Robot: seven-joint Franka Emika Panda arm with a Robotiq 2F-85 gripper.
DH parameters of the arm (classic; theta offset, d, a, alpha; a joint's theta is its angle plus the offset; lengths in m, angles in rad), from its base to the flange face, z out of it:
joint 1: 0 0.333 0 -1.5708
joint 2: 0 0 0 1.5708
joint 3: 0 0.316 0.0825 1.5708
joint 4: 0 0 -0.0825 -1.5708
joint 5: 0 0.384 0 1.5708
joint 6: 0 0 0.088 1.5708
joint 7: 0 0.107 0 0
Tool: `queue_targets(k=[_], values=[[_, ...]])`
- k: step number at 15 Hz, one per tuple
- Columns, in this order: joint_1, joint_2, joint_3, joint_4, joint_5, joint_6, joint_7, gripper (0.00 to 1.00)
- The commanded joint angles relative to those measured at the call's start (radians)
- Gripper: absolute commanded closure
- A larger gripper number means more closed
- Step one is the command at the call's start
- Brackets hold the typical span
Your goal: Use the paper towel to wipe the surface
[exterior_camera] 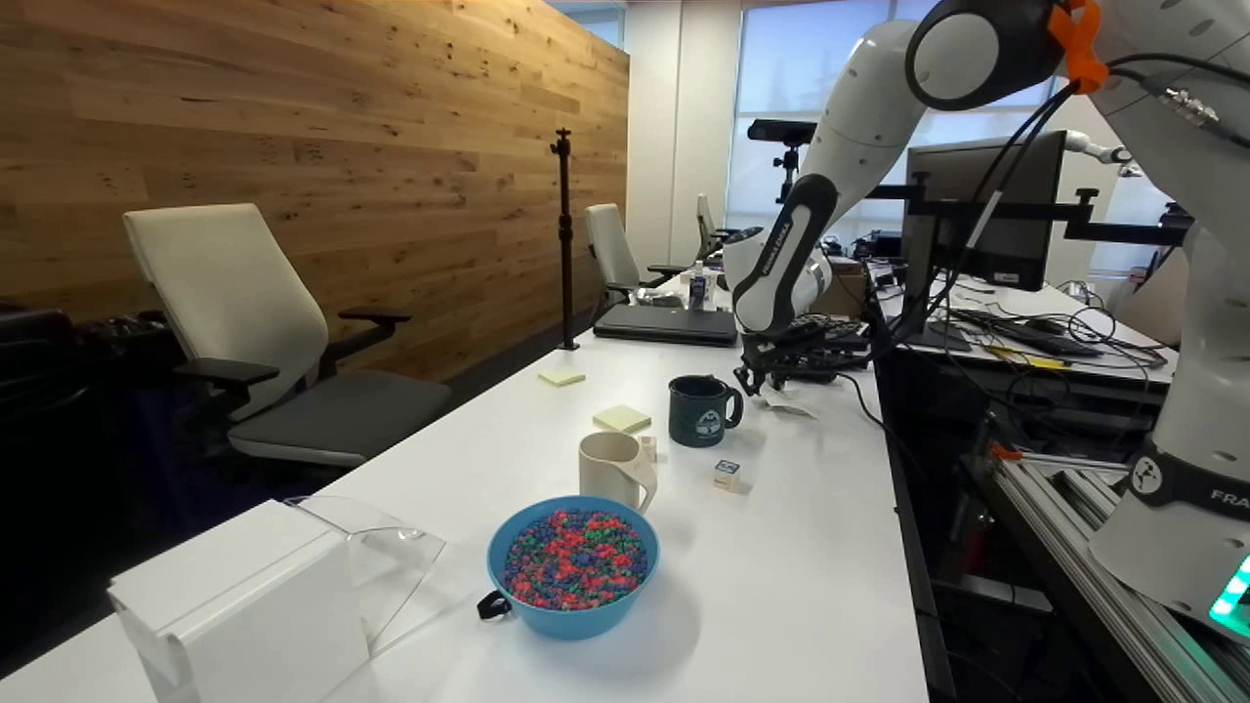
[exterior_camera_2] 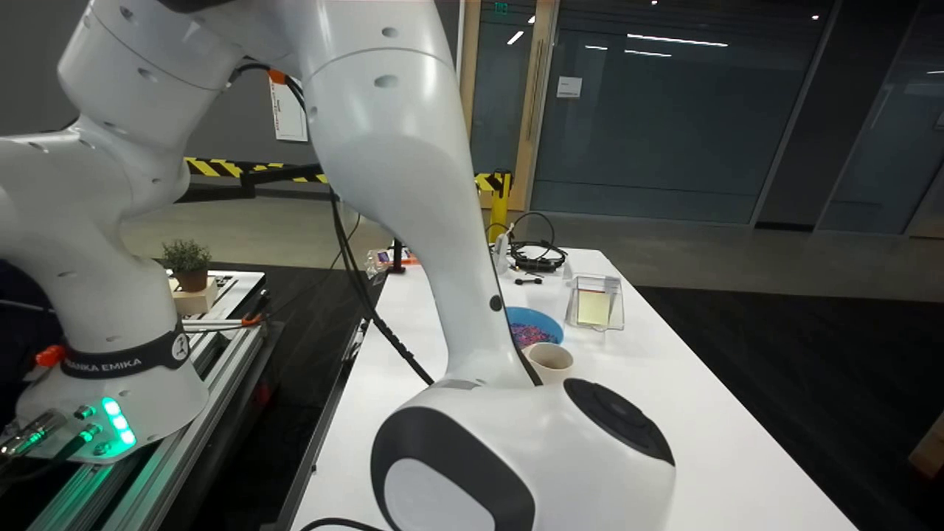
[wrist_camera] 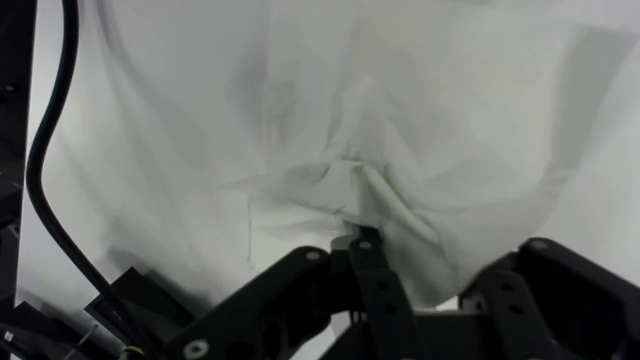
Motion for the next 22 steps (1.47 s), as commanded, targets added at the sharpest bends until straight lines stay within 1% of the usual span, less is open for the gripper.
queue_targets(k=[1,6,10,17,22], values=[[0.002,0.017,-0.006,0.005,0.001,0.012,-0.010,1.00],[0.035,0.009,-0.020,-0.033,-0.023,0.062,-0.012,0.99],[0.079,0.008,-0.039,-0.069,-0.050,0.117,-0.019,0.99],[0.188,-0.021,-0.107,-0.179,-0.071,0.233,-0.079,0.99],[0.284,-0.030,-0.158,-0.264,-0.058,0.330,-0.135,0.99]])
